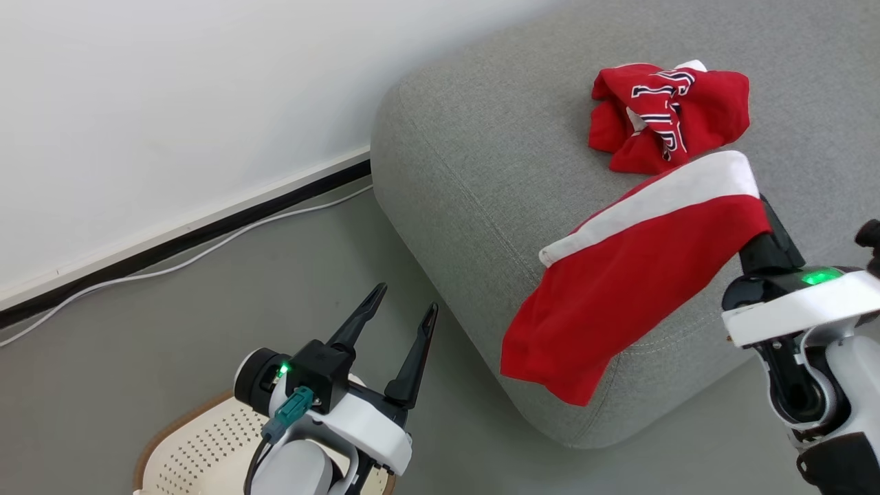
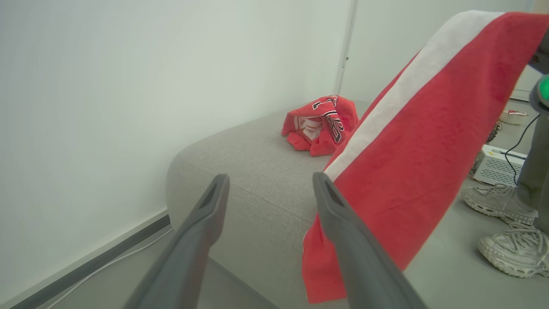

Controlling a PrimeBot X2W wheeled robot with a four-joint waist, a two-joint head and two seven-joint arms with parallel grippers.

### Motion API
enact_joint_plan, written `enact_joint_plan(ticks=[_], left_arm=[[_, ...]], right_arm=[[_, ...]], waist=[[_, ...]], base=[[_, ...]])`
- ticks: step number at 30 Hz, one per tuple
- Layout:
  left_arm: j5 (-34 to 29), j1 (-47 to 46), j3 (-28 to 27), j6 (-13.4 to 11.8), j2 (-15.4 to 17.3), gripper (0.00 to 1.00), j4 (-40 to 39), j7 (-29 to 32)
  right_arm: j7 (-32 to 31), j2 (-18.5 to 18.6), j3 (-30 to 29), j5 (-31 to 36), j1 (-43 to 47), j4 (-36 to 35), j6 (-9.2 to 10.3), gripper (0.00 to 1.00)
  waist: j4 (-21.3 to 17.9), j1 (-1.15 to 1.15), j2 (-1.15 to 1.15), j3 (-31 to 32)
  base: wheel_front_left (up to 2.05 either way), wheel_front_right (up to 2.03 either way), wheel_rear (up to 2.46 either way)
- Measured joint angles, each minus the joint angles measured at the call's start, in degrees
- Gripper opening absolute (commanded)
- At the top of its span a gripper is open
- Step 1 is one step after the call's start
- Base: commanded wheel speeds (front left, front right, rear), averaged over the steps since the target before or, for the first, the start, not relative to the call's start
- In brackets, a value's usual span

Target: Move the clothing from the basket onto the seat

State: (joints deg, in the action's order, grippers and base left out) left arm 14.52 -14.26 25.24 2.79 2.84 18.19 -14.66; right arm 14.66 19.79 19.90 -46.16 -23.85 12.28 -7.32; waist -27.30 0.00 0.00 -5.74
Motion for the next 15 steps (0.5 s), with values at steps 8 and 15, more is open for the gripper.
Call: enact_joint_plan(ticks=[8, 15], left_arm=[[-1.01, -0.31, 1.56, 0.25, -0.04, 1.0, 1.19, 0.0], [-0.99, -3.89, 5.43, -0.05, 0.01, 1.0, 2.87, 0.0]], right_arm=[[0.0, 2.52, -7.11, -13.72, -2.41, 1.24, 0.02, 0.0], [0.01, 7.75, -13.08, -12.44, -11.09, 4.11, 0.02, 0.0]], waist=[[0.04, 0.0, 0.0, -3.12], [2.07, 0.0, 0.0, -7.91]], base=[[0.0, 0.0, 0.0], [0.0, 0.0, 0.0]])
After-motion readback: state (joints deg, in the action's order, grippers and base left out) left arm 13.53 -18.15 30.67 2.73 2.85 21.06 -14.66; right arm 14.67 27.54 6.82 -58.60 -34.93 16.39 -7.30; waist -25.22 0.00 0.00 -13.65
